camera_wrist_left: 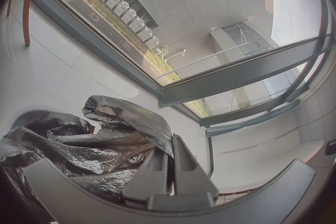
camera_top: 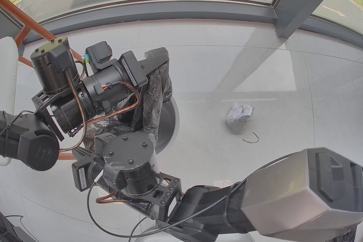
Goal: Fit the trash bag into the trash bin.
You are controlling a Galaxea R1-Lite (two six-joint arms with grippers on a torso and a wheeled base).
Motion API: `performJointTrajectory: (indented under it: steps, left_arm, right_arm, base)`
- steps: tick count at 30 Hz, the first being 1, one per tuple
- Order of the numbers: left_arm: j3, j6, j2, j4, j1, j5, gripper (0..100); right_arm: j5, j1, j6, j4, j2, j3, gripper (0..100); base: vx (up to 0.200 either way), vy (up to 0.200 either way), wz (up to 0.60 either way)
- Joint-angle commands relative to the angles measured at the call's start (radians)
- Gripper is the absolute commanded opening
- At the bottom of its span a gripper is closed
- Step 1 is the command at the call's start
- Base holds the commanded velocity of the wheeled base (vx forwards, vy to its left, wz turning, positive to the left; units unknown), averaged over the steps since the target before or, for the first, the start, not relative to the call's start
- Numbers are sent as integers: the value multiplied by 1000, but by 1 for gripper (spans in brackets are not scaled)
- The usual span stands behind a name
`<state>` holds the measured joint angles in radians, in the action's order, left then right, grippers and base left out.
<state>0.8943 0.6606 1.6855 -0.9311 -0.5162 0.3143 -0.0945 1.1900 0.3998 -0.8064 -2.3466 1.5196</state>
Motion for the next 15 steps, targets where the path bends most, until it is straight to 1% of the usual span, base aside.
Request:
performJointTrajectory:
  steps: [1,4,7,9,11,15]
  left_arm:
    - [0,1,3,0,-1,0,0]
    - [0,1,3,0,-1,0,0]
    - [2,1,3,0,-1,0,0]
    - [3,1,3,-2,-1,0,0]
    - [5,1,2,-2,-1,0,0]
    - [3,1,2,-2,-1,0,0]
  right_arm:
    - [1,-1,1,38,-43,65,0]
    - [-13,-10,-9,41,-59,70,0]
    - [-30,-24,-36,41,-74,71,0]
    - [-64,-56,-91,38,-88,74,0]
    - [-74,-76,-113,30,-105,79,0]
    - [-91,-115,-122,36,-108,97,0]
  base:
    - [0,0,0]
    - [0,0,0]
    - [0,0,0]
    - [0,0,0]
    - [0,0,0]
    - [0,0,0]
